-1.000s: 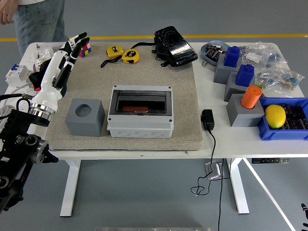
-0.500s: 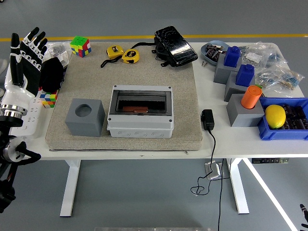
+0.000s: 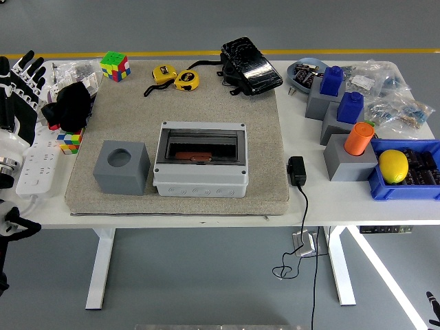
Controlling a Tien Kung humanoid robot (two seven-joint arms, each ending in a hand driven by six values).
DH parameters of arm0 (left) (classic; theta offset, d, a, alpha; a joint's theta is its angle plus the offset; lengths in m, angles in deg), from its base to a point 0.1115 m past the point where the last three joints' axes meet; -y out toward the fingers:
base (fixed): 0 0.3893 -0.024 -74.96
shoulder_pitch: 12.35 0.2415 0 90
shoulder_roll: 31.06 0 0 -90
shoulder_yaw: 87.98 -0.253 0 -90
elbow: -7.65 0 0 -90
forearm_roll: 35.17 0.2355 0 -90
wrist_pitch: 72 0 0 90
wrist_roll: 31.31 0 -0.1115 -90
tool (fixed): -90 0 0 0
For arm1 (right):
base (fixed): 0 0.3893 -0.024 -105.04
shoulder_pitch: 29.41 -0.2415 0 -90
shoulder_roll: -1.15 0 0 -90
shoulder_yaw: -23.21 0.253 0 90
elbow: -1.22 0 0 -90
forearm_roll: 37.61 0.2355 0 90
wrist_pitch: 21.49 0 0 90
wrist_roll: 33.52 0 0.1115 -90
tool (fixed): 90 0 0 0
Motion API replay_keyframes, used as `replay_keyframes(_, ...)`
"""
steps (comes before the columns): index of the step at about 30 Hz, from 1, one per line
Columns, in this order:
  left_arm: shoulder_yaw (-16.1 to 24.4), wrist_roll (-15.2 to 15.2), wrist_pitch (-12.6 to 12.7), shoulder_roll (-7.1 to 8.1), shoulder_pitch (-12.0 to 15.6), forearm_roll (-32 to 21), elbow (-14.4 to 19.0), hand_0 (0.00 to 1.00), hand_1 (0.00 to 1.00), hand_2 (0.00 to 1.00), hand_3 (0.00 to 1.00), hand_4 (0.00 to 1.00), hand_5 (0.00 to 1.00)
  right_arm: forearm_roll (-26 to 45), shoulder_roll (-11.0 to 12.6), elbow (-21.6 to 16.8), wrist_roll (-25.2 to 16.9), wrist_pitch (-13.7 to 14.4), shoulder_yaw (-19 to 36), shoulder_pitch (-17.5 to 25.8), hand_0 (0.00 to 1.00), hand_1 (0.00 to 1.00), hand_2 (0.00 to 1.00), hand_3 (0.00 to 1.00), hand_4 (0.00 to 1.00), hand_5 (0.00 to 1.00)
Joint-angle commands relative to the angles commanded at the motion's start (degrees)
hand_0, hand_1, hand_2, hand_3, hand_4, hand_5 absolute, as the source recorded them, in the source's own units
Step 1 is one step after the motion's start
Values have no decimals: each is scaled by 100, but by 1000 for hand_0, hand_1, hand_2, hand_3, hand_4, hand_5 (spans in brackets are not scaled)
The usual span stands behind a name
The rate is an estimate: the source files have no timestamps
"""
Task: Fetch the battery,place it into the box,close the lid of the box
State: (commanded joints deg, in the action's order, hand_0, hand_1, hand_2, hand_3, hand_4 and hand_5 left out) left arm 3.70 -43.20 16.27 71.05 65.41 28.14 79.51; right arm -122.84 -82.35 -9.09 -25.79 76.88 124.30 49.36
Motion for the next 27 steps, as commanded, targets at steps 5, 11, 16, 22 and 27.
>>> replay_keyframes(5,110,355,281,40,32,1125,146,968,946,892,906,998,998,-17,16,0,11,0,-13,9,849,812,773,802,998,998)
replay_keyframes(11,531,864,499,-75,91,2493,317,998,998,951,948,998,985,-12,8,0,7,-3,-37,24,849,812,773,802,998,998)
replay_keyframes(16,591,1238,936,-10,109,3722,472,998,998,951,948,998,985,-47,13,0,19,-9,-17,38,849,812,773,802,998,998)
replay_keyframes(22,520,730,1246,-21,138,4405,386,998,998,981,971,998,949,-2,22,0,3,-4,-50,9,848,812,773,802,998,998)
replay_keyframes(27,388,311,1265,-37,159,3663,321,947,952,912,905,998,984,-21,15,0,14,-5,-38,10,848,812,773,802,998,998)
